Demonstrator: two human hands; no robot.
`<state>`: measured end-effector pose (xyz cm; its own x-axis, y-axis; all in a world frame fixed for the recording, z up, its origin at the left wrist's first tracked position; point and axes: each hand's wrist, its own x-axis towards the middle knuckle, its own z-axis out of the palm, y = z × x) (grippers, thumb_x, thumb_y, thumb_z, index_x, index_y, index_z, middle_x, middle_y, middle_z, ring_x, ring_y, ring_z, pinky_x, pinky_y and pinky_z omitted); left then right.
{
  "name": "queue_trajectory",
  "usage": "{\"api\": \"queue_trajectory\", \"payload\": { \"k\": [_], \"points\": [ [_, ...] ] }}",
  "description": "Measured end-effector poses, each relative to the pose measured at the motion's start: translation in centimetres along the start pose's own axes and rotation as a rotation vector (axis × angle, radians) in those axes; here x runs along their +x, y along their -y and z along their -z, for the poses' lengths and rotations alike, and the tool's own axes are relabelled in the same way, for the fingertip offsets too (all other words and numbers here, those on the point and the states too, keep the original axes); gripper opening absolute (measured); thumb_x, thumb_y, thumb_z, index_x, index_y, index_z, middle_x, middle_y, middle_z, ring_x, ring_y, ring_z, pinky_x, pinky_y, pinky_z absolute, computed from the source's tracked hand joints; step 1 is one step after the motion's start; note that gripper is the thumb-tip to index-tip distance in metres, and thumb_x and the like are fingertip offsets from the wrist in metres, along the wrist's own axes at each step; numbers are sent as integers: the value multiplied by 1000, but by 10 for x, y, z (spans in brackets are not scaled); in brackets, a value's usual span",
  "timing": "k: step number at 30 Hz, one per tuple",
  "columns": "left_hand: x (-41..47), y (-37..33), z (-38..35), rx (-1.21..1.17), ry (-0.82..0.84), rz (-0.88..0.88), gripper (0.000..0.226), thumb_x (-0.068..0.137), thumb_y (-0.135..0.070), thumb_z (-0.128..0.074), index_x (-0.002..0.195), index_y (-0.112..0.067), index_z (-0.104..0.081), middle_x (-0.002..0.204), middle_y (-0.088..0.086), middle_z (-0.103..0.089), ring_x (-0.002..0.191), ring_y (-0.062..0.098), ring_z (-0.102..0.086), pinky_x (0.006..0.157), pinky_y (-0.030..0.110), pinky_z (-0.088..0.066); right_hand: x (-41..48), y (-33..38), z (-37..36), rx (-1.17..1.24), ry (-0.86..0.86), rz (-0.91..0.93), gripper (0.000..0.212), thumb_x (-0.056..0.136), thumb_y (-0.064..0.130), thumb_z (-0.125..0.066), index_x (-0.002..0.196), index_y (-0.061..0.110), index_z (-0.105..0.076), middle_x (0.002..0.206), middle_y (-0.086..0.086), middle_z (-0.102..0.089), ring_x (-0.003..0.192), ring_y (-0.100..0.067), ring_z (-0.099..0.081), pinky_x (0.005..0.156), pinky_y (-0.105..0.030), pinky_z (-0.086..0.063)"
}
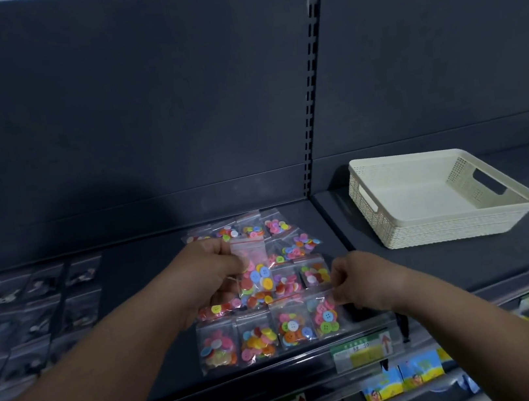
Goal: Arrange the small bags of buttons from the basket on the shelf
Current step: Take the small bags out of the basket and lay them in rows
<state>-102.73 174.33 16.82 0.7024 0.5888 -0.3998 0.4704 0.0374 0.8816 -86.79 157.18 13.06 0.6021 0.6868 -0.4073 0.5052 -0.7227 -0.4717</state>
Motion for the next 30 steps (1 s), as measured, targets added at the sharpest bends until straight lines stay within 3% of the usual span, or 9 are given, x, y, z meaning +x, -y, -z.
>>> {"api": "queue_trajectory", "payload": {
  "k": [4,9,13,17,20,24,30],
  "points": [
    [-1,5,3,-1,-5,27,8,87,-3,-60,82,-8,-57,59,5,-60,46,13,-55,45,23,-44,-3,6,10,-166,-114,50,13,80,27,-66,86,18,-59,88,1,-62,80,-14,-58,61,-26,-42],
    [-3,7,6,-24,12,68,12,90,-4,-56,79,-9,-57,50,3,-57,43,12,-55,46,22,-44,-4,23,27,71,-136,112,14,86,28,-64,86,14,-62,76,-1,-64,65,-11,-55,56,-25,-42],
    [-2,5,8,-29,17,60,9,90,-3,-55,84,-8,-59,62,6,-60,50,14,-57,44,22,-46,-3,35,32,391,-43,107,21,93,27,-58,92,6,-61,72,-5,-62,58,-13,-51,57,-24,-41],
    [2,1,1,-13,62,18,8,91,-5,-56,96,-4,-62,71,7,-61,55,12,-59,45,21,-47,-1,48,23,556,165,196,17,88,26,-65,94,10,-66,74,-3,-63,60,-6,-55,70,-24,-42],
    [10,-1,-10,-78,77,-1,9,92,-7,-57,99,-7,-62,71,4,-63,53,11,-61,49,22,-47,8,54,17,676,240,250,8,85,18,-69,87,11,-66,69,3,-62,61,-7,-54,63,-20,-44],
    [24,-7,-17,-145,-2,2,2,90,-9,-60,90,-11,-61,76,6,-68,58,14,-61,55,26,-49,29,52,24,778,171,171,13,87,9,-65,76,13,-60,57,3,-58,45,-5,-49,42,-17,-37],
    [49,-7,-1,65,-258,-79,7,90,-13,-59,84,-13,-62,76,7,-64,62,17,-57,59,28,-47,82,45,55,711,-26,22,16,93,7,-53,79,13,-60,69,-9,-59,55,-18,-52,48,-21,-35]
  ]
}}
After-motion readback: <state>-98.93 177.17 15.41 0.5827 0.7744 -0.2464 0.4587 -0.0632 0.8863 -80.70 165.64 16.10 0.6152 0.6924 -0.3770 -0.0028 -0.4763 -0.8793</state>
